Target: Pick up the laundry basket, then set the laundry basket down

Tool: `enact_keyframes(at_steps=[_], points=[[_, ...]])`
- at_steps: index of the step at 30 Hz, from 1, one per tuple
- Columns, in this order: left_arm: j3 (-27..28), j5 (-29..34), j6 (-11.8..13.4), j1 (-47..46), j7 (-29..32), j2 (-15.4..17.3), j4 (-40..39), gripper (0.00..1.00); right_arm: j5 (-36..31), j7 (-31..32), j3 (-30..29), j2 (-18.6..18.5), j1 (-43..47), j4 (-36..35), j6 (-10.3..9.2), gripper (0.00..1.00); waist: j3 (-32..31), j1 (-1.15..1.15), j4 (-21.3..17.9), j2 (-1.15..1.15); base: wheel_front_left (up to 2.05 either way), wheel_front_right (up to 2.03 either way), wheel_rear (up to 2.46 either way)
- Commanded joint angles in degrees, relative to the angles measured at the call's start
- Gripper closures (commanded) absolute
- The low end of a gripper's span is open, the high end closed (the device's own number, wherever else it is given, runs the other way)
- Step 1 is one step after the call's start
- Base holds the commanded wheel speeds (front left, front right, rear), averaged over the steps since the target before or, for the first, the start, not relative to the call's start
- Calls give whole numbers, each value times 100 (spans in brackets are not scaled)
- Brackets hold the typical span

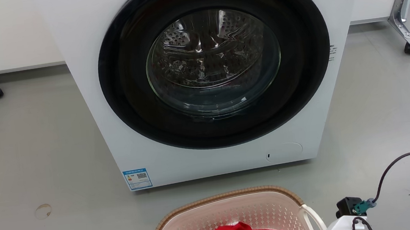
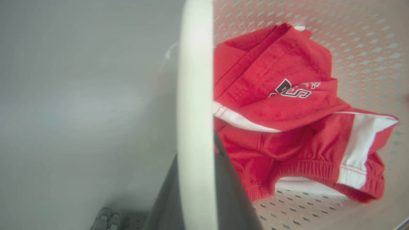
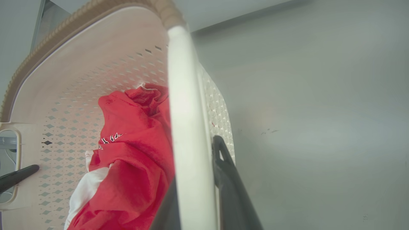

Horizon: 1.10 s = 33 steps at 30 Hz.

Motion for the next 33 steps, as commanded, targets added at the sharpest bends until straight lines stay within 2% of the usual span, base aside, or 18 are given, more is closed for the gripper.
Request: enact_keyframes(at_steps=[1, 33], points=[[187, -27, 91, -106, -59, 932, 297, 100, 97, -224, -58, -792, -341, 365, -41, 100, 1, 0, -1, 0, 0, 0, 0], [-54, -220, 91, -233, -64, 927, 347, 100, 438, -300, 294, -791, -420, 445, -41, 100, 96, 0, 49, 0, 0, 0, 0]])
